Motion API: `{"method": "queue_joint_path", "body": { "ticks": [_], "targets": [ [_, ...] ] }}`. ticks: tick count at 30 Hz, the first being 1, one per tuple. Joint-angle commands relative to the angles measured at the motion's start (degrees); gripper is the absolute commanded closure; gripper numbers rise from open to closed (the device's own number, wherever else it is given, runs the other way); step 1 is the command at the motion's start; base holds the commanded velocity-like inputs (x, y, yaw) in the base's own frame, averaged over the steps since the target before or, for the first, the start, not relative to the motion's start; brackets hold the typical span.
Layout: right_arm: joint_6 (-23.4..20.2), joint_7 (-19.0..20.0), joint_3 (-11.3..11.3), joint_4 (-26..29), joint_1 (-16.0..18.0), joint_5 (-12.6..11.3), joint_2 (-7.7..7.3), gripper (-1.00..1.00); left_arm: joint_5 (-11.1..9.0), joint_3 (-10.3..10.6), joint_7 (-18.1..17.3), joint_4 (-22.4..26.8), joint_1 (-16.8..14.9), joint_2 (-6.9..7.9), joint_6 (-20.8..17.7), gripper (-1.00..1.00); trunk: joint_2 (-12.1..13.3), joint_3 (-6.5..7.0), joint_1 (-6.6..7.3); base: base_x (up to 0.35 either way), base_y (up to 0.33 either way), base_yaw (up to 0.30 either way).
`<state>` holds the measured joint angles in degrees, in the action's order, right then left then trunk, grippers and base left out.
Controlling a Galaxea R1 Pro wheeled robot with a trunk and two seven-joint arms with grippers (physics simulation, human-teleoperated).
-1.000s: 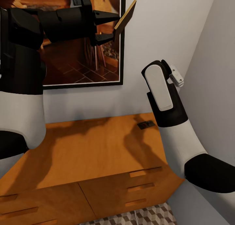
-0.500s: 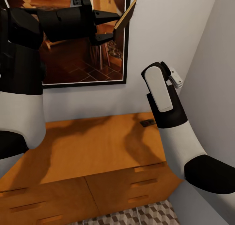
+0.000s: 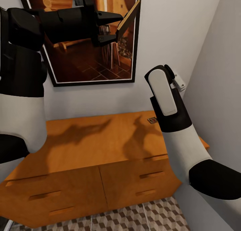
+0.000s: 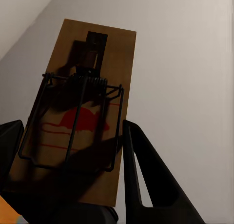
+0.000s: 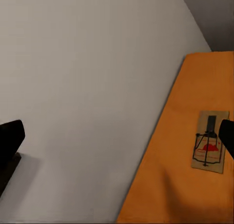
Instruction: Take the four mousetraps from the cabinet in the bathroom and place them on the bathroom floor. Make sure all four end up on the same floor surface, and ensure that at least two of them are either under or directly next to the same bathroom sink.
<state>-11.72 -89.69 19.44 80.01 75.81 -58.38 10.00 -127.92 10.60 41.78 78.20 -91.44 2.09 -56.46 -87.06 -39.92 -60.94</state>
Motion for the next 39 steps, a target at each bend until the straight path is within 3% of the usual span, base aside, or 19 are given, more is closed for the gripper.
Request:
{"method": "queue_joint_path", "body": {
  "ticks": [1, 12, 17, 20, 25, 27, 32, 39],
  "targets": [
    [-0.57, -0.31, 0.01, -0.03, 0.05, -0.99, 0.00, -1.00, -0.50, 0.03, 0.50, 0.02, -0.06, 0.03, 0.00, 1.00, -0.03, -0.06, 0.01, -0.048, 0.006, 0.000],
    [0.50, -0.31, -0.17, -1.86, 0.18, -7.47, 0.00, -1.00, -0.50, 0.03, 0.50, 0.02, -0.06, 0.03, 0.00, 1.00, -0.03, -0.06, 0.01, -0.010, 0.001, 0.000],
    [7.29, -0.31, -0.69, -9.70, 0.50, -7.98, 0.00, -1.00, -0.49, 0.09, 0.50, -0.03, -0.06, 0.00, 0.03, 1.00, -0.03, -0.06, 0.01, 0.000, 0.000, 0.000],
    [14.03, -0.31, -0.86, -18.00, 1.01, -6.50, 0.00, -1.00, -0.49, 0.11, 0.50, -0.05, -0.06, 0.00, 0.03, 1.00, -0.03, -0.06, 0.01, 0.000, 0.000, 0.000],
    [23.04, -0.31, -1.08, -31.41, 2.61, 0.39, 0.00, -1.00, -0.42, 0.52, 0.52, -0.12, -0.06, -0.04, 0.10, 1.00, -0.03, -0.06, 0.01, 0.000, 0.000, 0.000],
    [26.40, -0.31, -1.86, -35.46, 3.52, 1.93, 0.00, -1.00, -0.41, 1.14, 0.51, -0.14, -0.06, -0.05, 0.11, 1.00, -0.03, -0.06, 0.01, 0.000, 0.000, 0.000],
    [30.77, -0.31, -7.06, -39.73, 4.72, 3.33, 0.00, -1.00, -0.37, 3.27, 0.50, -0.15, -0.06, -0.05, 0.12, 1.00, -0.03, -0.06, 0.01, 0.000, 0.000, 0.000],
    [31.57, -0.31, -8.93, -40.23, 4.94, 3.78, 0.00, -1.00, -0.32, 4.00, 0.50, -0.23, -0.06, 0.01, 0.12, 1.00, -0.03, -0.06, 0.01, 0.000, 0.000, 0.000]
  ]
}}
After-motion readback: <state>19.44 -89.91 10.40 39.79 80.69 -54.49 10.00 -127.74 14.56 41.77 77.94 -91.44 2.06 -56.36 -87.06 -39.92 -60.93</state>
